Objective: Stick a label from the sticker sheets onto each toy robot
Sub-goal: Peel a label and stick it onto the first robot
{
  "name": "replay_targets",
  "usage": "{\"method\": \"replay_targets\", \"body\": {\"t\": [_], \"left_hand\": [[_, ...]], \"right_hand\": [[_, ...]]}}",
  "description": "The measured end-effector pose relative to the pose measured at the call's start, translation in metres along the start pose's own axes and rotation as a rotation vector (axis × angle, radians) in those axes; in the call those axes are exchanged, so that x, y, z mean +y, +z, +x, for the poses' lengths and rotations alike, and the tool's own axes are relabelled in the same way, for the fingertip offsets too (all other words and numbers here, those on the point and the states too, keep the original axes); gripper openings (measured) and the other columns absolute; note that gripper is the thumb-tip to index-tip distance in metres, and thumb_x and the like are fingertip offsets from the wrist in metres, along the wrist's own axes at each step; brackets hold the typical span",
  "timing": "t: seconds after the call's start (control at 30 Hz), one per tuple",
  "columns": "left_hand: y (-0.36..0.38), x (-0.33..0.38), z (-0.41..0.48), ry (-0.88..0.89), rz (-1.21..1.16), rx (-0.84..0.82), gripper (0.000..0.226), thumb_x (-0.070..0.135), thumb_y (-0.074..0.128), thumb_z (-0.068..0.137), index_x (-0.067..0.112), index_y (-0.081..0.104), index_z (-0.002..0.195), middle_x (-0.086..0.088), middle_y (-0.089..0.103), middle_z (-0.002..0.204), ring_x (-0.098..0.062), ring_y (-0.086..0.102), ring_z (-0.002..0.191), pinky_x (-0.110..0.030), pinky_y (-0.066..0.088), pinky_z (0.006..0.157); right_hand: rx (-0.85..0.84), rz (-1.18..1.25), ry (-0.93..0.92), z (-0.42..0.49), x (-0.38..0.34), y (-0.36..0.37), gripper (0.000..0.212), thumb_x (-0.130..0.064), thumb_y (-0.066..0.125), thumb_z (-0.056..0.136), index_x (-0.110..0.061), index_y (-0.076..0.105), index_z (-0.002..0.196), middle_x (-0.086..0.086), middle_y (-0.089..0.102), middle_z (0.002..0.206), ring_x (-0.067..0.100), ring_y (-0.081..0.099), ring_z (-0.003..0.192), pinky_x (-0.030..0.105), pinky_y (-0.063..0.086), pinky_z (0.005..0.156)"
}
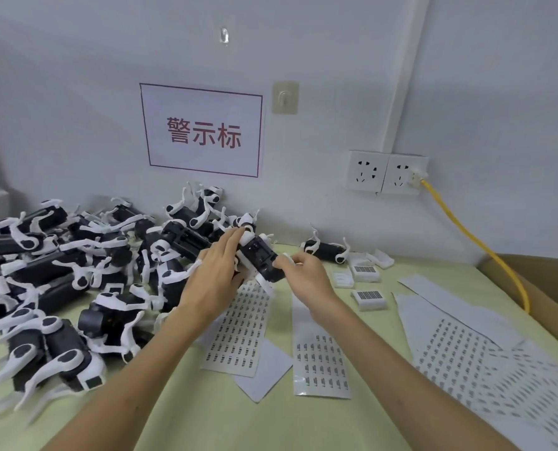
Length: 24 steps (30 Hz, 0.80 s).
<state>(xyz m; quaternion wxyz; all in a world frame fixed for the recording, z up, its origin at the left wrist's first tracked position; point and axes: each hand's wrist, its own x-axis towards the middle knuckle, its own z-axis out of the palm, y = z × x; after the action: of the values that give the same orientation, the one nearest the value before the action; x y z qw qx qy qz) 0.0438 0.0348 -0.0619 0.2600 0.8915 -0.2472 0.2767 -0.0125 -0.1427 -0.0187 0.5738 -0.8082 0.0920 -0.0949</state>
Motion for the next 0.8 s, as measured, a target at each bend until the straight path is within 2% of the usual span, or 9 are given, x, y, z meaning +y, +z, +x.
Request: {"method": "replay_targets", "body": {"t": [0.17,0.3,0.4,0.43,0.5,0.53,0.6,0.7,0.8], "left_hand": [[0.009,0.003,-0.010,-0.042,0.032,-0.015,0.080,0.003,0.072,0.091,0.021,0.029,0.156,0.002,0.036,0.159,-0.024,0.042,0.138,-0.052,0.048,0.103],[0.019,-0.007,-0.020,0.072,0.207,-0.129,0.057,-0.005,0.065,0.092,0.015,0.051,0.143,-0.002,0.045,0.151,-0.020,0.037,0.142,-0.046,0.053,0.104],[0.016,-0.006,-0.001,-0.001,0.206,-0.225,0.037,-0.002,0.061,0.096,0.014,0.066,0.128,0.000,0.053,0.144,-0.021,0.036,0.146,-0.046,0.044,0.113],[0.013,0.001,0.006,-0.023,0.142,-0.222,0.026,0.004,0.061,0.099,0.014,0.071,0.121,0.000,0.060,0.136,-0.023,0.045,0.140,-0.046,0.039,0.116],[0.010,0.029,0.008,-0.082,-0.147,-0.083,0.017,0.019,0.060,0.103,0.017,0.077,0.103,0.008,0.072,0.110,-0.014,0.066,0.105,-0.041,0.044,0.107],[0.007,0.047,0.003,-0.151,-0.351,-0.055,0.024,0.031,0.058,0.104,0.021,0.078,0.094,0.012,0.075,0.096,-0.006,0.067,0.089,-0.036,0.050,0.094],[0.003,0.081,-0.014,-0.317,-0.808,-0.174,0.046,0.058,0.048,0.099,0.027,0.080,0.088,0.005,0.078,0.087,-0.006,0.065,0.071,-0.022,0.050,0.068],[0.005,0.110,-0.031,-0.520,-1.227,-0.418,0.071,0.081,0.041,0.086,0.029,0.076,0.119,0.004,0.077,0.101,-0.012,0.061,0.074,-0.021,0.047,0.062],[0.010,0.117,-0.035,-0.554,-1.420,-0.425,0.070,0.074,0.040,0.098,0.021,0.065,0.136,0.000,0.075,0.122,-0.021,0.067,0.106,-0.037,0.054,0.091]], "right_hand": [[0.102,0.392,0.160,-0.003,0.007,0.018,0.024,-0.029,0.066,0.093,-0.012,0.065,0.109,-0.001,0.063,0.093,0.011,0.054,0.080,0.027,0.040,0.071],[-0.009,0.787,0.293,0.005,-0.005,-0.009,0.017,-0.026,0.052,0.098,-0.013,0.062,0.103,0.008,0.066,0.091,0.012,0.046,0.066,0.028,0.038,0.068],[-0.146,0.752,0.206,-0.001,-0.003,-0.039,0.023,-0.026,0.040,0.097,-0.015,0.059,0.090,0.002,0.066,0.070,0.012,0.039,0.058,0.030,0.032,0.065],[-0.181,0.734,0.181,-0.005,0.000,-0.047,0.022,-0.026,0.038,0.096,-0.015,0.056,0.088,0.001,0.063,0.069,0.013,0.039,0.058,0.030,0.031,0.064],[-0.232,0.752,0.140,-0.012,0.007,-0.060,0.018,-0.024,0.039,0.093,-0.015,0.054,0.094,0.003,0.059,0.079,0.015,0.040,0.061,0.032,0.031,0.065],[-0.253,0.791,0.115,-0.017,0.011,-0.066,0.020,-0.024,0.042,0.089,-0.014,0.054,0.101,0.004,0.058,0.084,0.016,0.041,0.062,0.032,0.031,0.066],[-0.262,0.877,0.063,-0.026,0.017,-0.076,0.036,-0.025,0.048,0.081,-0.012,0.054,0.114,0.007,0.060,0.092,0.016,0.044,0.063,0.033,0.032,0.068],[-0.257,0.836,-0.024,-0.042,0.030,-0.082,0.039,-0.024,0.051,0.078,-0.011,0.056,0.115,0.011,0.067,0.100,0.020,0.054,0.073,0.034,0.038,0.071],[-0.308,0.498,-0.128,-0.058,0.043,-0.078,0.035,-0.023,0.049,0.080,-0.018,0.060,0.113,0.012,0.068,0.098,0.023,0.057,0.085,0.036,0.044,0.083]]}}
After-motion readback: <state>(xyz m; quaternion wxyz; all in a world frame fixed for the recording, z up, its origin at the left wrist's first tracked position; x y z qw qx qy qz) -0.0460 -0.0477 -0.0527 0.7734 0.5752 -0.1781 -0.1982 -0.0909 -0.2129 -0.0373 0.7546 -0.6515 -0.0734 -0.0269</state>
